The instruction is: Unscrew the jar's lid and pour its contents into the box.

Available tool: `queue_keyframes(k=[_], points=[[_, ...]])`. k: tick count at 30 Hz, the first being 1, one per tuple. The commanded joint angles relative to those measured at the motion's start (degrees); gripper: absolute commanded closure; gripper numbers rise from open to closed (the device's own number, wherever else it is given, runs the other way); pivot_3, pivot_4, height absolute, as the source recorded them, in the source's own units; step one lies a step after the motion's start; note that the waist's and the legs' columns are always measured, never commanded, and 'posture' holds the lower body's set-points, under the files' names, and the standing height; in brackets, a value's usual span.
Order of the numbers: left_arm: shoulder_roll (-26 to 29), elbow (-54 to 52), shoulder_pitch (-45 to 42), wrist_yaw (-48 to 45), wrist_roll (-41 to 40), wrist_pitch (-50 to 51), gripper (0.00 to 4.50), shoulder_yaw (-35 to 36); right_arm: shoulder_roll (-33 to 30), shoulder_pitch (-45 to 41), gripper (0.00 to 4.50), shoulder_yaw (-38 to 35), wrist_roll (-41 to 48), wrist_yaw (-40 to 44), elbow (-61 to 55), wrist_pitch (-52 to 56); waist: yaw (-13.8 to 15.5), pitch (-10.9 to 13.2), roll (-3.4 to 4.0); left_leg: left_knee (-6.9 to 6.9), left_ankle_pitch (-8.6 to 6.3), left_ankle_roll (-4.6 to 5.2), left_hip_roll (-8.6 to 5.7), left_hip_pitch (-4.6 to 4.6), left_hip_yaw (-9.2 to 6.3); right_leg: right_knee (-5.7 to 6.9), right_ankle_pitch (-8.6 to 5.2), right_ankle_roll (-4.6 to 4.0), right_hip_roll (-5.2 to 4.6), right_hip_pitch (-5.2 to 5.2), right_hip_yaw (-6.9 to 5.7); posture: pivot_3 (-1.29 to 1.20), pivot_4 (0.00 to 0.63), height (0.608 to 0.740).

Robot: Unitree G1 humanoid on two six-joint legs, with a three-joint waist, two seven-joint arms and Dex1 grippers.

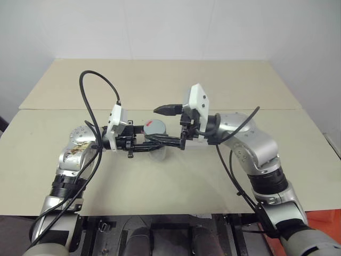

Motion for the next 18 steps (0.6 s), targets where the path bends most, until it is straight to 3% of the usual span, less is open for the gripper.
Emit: queue_keyframes(k=[1, 18], points=[[0.5, -1.7, -0.6, -0.7, -0.7, -0.6, 2.47, 0.6, -1.7, 0.5, 0.02, -3.3, 0.4, -0.5, -1.6, -0.5, 0.0, 0.0, 0.0, 0.0, 0.0, 0.0, 0.0, 0.0, 0.0, 0.0, 0.0, 0.0, 0.0, 0.0, 0.0, 0.0, 0.15, 0.74], [0.4, -1.5, -0.7, -0.8, -0.6, -0.7, 2.47, 0.5, -5.9, 3.4, 0.02, -5.3, 2.3, 0.1, -3.4, -0.8, 0.0, 0.0, 0.0, 0.0, 0.0, 0.0, 0.0, -0.01, 0.0, -0.02, 0.0, 0.0, 0.0, 0.01, 0.0, 0.0, 0.15, 0.74]])
